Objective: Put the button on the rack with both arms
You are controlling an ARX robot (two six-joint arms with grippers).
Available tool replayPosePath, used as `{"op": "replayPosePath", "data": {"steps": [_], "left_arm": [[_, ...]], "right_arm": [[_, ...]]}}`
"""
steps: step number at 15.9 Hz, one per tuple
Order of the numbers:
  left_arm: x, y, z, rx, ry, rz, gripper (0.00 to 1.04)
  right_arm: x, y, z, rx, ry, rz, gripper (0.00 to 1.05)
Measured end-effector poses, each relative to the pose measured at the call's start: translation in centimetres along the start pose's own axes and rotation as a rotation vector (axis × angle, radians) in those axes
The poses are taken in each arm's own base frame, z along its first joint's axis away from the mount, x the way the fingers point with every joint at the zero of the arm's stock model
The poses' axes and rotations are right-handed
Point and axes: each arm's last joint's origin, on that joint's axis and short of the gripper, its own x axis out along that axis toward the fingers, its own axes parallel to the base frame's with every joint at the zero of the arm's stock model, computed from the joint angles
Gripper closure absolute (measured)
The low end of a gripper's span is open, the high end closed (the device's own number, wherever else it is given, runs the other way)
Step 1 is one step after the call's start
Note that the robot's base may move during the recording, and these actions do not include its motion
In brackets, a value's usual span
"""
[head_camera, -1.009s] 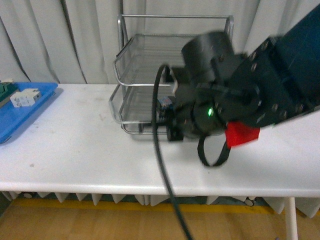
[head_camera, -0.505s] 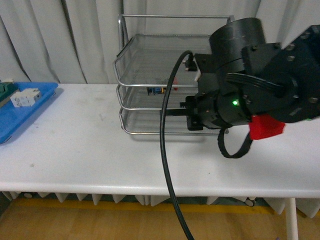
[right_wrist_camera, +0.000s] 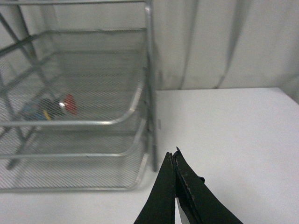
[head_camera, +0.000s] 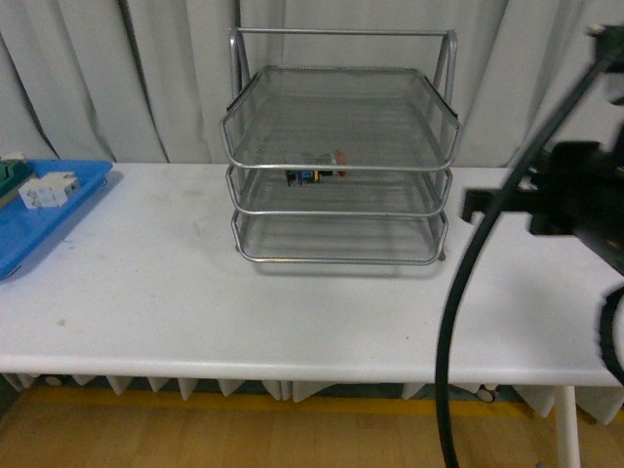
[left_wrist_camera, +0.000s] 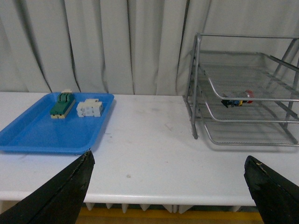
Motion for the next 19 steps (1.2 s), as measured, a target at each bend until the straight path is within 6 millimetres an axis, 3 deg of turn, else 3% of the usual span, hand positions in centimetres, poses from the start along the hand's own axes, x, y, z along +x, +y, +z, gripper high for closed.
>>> {"op": "replayPosePath", "data": {"steps": [3,6,9,10,15,19], "left_arm": [[0.0,0.0,0.0,0.0,0.0,-0.001,0.07],[0.0,0.0,0.0,0.0,0.0,0.0,0.07],[0.0,0.0,0.0,0.0,0.0,0.0,0.07],[0.0,0.0,0.0,0.0,0.0,0.0,0.07],[0.0,0.0,0.0,0.0,0.0,0.0,0.07],[0.0,0.0,0.0,0.0,0.0,0.0,0.07]], "right_arm": [[-3.6,-2.9,2.4,0.015,-0.107,-0.021,1.03],[-7.2,-4.8,0.8,-0.008,-0.035,-0.005,1.03],[-9.2,-5.9,1.4,-0.001,-0.074,-0.014,1.03],[-11.0,-6.6,0.9,-0.003,-0.052,-0.005,1.03],[-14.2,-8.6,0.8,-0.001,-0.058,-0.021,1.03],[-15.8,-8.5,0.8,-0.001,-0.058,-0.014,1.03]]}}
